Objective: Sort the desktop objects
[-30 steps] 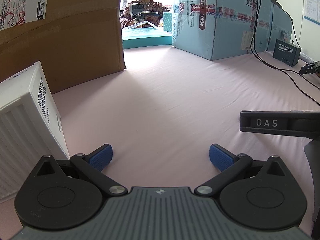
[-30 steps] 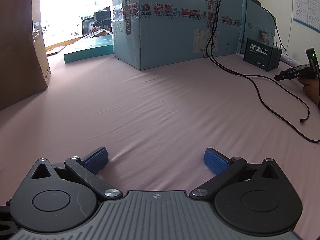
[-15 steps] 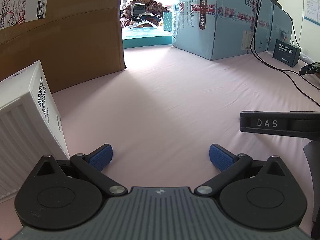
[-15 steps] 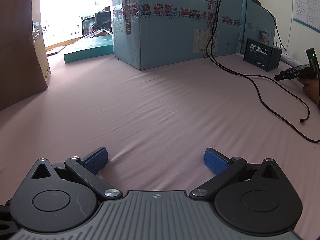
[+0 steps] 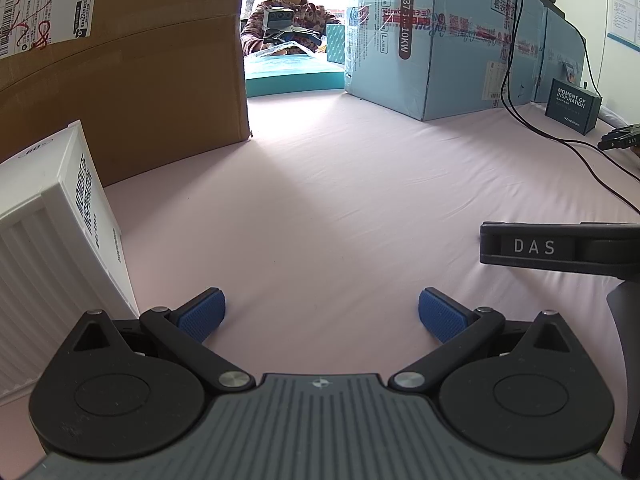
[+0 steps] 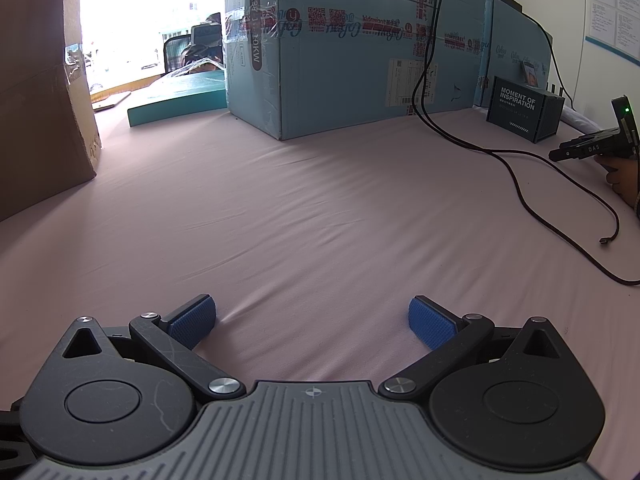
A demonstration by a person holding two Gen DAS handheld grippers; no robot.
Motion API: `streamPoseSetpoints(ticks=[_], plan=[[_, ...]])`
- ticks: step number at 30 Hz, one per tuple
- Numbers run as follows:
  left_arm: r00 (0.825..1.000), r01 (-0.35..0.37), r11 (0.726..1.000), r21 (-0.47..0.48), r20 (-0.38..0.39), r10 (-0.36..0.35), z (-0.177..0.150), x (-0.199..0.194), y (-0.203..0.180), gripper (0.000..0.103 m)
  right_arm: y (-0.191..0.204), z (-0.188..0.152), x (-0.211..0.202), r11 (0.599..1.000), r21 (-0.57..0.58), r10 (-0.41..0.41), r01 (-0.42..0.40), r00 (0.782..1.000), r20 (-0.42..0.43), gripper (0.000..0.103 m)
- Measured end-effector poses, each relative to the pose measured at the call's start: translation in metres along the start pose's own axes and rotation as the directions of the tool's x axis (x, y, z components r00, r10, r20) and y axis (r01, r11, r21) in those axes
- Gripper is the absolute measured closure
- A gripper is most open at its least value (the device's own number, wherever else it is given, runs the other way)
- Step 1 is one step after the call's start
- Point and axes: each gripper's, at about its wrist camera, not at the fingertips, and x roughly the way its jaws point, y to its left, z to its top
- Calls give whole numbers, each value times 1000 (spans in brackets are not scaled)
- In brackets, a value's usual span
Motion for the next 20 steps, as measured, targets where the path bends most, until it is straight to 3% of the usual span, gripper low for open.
streamPoseSetpoints(ticks=[20], plan=[[1000, -2, 1000, 0, 0, 2, 1, 1, -2, 0, 0, 0, 0, 1000, 0, 0, 0, 1000, 0, 0]])
